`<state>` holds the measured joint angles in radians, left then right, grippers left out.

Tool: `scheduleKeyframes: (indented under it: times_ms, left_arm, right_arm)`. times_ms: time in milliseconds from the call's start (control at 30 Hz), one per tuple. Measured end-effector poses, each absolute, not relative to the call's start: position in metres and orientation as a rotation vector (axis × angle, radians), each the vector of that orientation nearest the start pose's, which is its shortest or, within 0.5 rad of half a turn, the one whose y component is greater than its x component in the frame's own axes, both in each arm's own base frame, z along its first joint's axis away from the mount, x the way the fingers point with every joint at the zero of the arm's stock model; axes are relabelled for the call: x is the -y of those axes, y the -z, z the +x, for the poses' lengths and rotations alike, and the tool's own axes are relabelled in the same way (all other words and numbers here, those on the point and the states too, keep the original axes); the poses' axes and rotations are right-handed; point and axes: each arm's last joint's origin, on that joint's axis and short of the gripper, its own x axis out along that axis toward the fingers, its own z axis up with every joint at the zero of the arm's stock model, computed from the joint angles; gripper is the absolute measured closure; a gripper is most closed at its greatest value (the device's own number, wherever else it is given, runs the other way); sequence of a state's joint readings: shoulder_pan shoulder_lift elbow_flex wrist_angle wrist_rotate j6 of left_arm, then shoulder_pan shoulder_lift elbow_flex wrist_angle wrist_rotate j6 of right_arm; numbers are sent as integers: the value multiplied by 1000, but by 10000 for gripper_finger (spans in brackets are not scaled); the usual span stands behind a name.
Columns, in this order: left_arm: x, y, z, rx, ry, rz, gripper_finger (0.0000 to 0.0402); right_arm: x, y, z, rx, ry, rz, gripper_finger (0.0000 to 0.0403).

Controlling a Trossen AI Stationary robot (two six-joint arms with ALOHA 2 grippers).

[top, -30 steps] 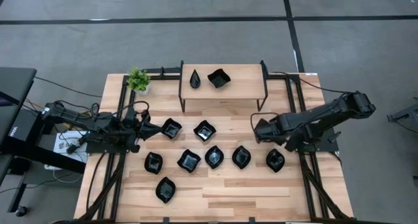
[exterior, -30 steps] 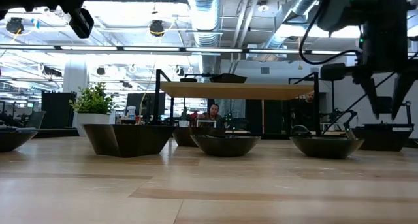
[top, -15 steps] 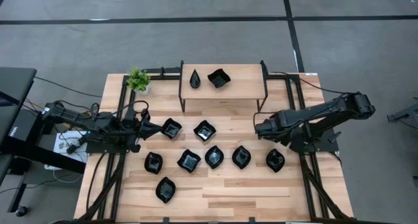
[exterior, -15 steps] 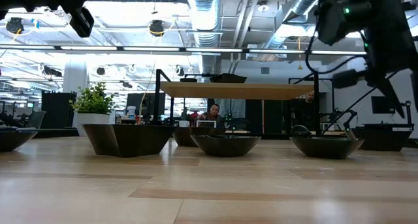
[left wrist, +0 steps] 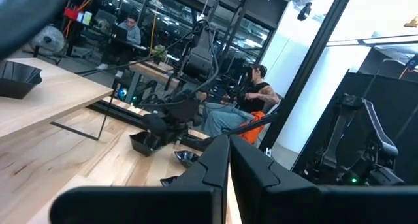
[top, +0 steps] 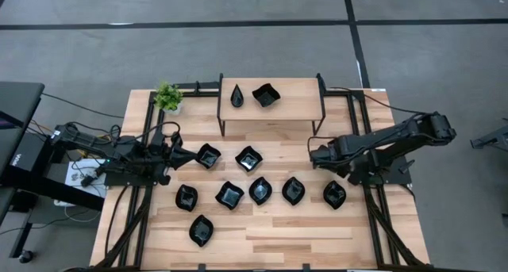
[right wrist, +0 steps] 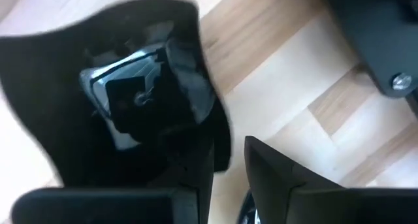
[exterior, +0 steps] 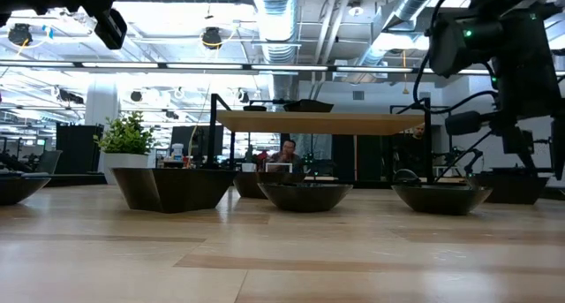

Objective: Pick & Place Mini shaped plates
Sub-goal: Stack the black distorted square plate on top of the black distorted square plate on the shelf

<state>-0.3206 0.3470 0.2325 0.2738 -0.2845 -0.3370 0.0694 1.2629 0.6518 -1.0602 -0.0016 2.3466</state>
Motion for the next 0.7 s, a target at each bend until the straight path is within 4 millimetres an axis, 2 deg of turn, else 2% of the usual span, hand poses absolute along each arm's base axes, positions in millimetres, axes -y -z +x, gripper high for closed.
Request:
scheduleKeyframes:
  times_ms: [467, 700]
  left_arm:
    - [29, -241, 113, 156, 60, -387, 385]
    - [29, -242, 113, 161, 61, -389, 385]
  right_arm:
    - [-11, -167, 164, -817, 1818, 1612, 325]
    - [-10, -167, 164, -796, 1818, 1597, 382]
